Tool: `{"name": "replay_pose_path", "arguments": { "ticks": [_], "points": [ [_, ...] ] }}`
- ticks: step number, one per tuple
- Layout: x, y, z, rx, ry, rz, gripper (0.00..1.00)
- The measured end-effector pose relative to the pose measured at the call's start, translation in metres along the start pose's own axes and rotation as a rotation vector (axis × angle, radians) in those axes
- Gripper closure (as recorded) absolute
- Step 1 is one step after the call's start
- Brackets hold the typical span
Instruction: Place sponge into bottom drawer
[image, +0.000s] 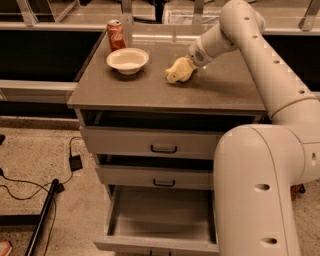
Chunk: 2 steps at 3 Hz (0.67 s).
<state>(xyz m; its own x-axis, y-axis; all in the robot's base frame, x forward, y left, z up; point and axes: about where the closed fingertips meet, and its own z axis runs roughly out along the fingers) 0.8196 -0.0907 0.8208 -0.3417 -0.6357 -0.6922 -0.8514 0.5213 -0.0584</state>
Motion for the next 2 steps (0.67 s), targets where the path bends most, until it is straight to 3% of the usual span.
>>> {"name": "replay_pose_path", "arguments": {
  "ticks": [1, 2],
  "points": [
    [0.003, 0.003, 0.003, -0.027, -0.011, 0.024, 0.41],
    [-0.008, 0.02, -0.012, -0.084, -0.069, -0.008, 0.64]
  ]
}}
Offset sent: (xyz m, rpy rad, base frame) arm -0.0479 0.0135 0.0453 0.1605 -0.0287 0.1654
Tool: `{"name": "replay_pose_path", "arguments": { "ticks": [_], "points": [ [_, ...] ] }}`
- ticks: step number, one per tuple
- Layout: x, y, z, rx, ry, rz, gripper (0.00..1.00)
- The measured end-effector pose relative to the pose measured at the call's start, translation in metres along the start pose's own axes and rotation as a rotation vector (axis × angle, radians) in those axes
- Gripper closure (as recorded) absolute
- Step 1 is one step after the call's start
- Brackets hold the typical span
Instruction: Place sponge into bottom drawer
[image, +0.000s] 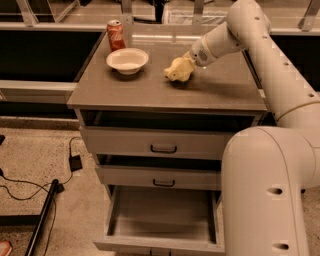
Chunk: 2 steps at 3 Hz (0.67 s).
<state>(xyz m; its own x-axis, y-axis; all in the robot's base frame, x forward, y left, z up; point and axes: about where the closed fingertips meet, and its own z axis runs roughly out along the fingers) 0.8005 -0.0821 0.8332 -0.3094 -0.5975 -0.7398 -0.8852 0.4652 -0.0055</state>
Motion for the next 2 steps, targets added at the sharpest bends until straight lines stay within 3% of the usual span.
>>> {"name": "replay_pose_path", "arguments": {
  "ticks": [1, 2],
  "points": [
    [-0.019, 0.03, -0.043, -0.033, -0.097, -0.094, 0.88],
    [-0.037, 0.073, -0.109, 0.015, -0.177, -0.189, 1.0]
  ]
}}
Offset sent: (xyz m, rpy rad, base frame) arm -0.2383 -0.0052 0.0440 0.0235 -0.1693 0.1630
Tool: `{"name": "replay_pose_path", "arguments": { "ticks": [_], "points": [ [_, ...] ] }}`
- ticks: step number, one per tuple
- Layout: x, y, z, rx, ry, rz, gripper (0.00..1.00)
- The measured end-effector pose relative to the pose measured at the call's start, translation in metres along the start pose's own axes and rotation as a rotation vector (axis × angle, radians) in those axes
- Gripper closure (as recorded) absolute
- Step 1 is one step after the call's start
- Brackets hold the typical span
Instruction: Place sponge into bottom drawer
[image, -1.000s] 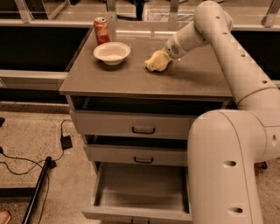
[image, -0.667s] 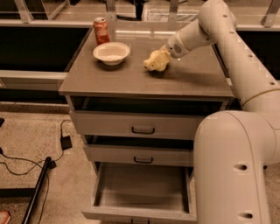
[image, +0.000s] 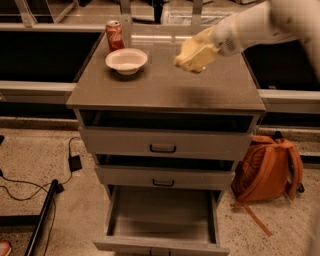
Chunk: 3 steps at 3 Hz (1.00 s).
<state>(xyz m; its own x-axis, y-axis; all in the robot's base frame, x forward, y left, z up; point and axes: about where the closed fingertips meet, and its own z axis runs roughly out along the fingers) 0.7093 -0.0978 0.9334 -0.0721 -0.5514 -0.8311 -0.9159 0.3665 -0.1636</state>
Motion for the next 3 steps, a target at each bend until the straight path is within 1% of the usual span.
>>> {"name": "replay_pose_path", "arguments": {
  "ticks": [1, 2, 3],
  "points": [
    [-0.039, 0.034, -0.066, 0.139, -0.053, -0.064, 1.0],
    [-0.009, 0.051, -0.08, 0.154, -0.02, -0.026, 1.0],
    [-0.007, 0.05, -0.079, 0.152, -0.018, -0.024, 1.0]
  ]
}}
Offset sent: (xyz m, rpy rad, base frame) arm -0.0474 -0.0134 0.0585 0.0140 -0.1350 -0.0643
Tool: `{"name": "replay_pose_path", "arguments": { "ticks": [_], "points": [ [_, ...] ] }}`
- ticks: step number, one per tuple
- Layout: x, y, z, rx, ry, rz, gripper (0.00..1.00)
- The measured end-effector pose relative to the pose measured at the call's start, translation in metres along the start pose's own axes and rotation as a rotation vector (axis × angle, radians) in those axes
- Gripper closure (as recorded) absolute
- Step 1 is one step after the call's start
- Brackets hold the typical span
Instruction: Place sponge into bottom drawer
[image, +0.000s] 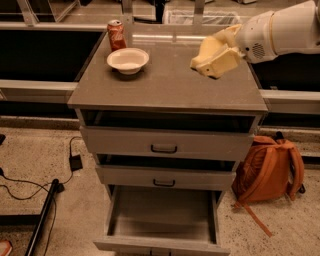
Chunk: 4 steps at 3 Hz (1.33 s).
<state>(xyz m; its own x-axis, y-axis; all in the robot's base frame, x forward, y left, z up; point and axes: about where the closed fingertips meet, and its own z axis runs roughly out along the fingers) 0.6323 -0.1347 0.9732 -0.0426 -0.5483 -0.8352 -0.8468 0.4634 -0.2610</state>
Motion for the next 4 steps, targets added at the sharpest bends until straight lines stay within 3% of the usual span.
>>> {"name": "replay_pose_path", "arguments": {
  "ticks": [1, 2, 3, 4],
  "points": [
    [0.01, 0.024, 0.009, -0.036, -0.03, -0.014, 1.0],
    [0.027, 0.093, 0.015, -0.119, -0.099, -0.046, 1.0],
    [0.075, 0.164, 0.038, -0.243, -0.068, -0.052, 1.0],
    [0.091, 0.189, 0.049, -0.293, -0.043, -0.039, 1.0]
  ]
}}
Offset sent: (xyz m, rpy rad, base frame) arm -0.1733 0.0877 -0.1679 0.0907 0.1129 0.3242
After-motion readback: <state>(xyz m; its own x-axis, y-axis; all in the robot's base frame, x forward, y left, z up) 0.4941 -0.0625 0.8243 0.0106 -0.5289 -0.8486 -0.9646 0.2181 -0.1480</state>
